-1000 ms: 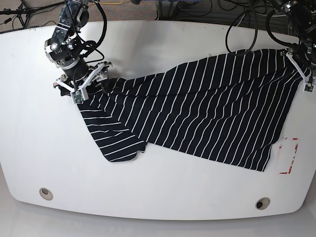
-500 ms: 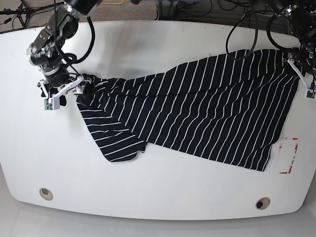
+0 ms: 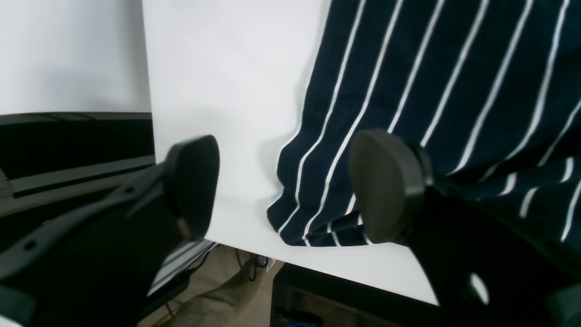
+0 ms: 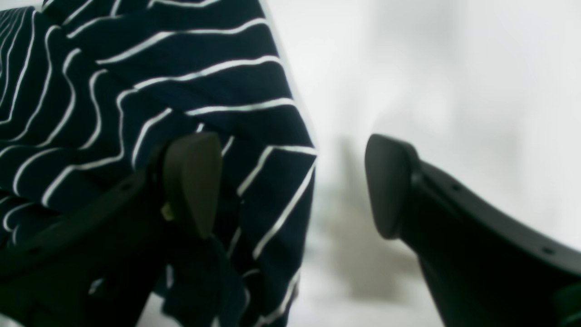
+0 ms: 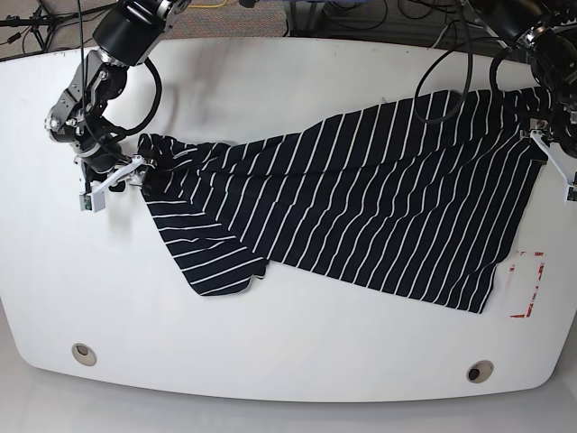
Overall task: Fold the T-shirt properly
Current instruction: 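Lay the shirt down, stretching it between both grippers, then move the left gripper along the shirt edge and grasp the hem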
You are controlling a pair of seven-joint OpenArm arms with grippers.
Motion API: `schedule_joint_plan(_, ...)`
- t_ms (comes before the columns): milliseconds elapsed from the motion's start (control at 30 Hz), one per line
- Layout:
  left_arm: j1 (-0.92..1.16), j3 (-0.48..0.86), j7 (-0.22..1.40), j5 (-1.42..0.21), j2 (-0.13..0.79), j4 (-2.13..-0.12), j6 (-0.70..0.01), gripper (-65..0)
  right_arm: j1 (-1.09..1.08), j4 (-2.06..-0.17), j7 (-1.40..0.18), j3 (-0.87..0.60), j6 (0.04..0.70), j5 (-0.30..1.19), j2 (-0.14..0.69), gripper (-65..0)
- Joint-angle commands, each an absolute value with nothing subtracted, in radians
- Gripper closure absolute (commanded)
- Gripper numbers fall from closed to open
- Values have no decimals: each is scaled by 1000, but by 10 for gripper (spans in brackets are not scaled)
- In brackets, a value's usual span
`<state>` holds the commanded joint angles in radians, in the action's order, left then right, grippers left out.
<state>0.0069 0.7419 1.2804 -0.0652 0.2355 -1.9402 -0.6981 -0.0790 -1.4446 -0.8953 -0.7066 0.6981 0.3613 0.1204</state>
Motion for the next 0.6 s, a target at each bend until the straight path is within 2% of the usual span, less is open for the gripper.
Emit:
schedule_joint_plan(467, 5, 742, 1279, -65, 248, -1937, -698, -446, -53, -1426, -892, -668, 698, 351, 50, -472)
schedule_joint_plan(533, 5, 742, 1279, -65, 248, -1937, -698, -446, -53, -1426, -892, -654, 698, 351, 48, -458)
schedule_joint_plan(600, 2, 740, 1279, -65, 248, -1937, -698, -446, -53, -1426, -892, -653, 698, 351, 48, -417)
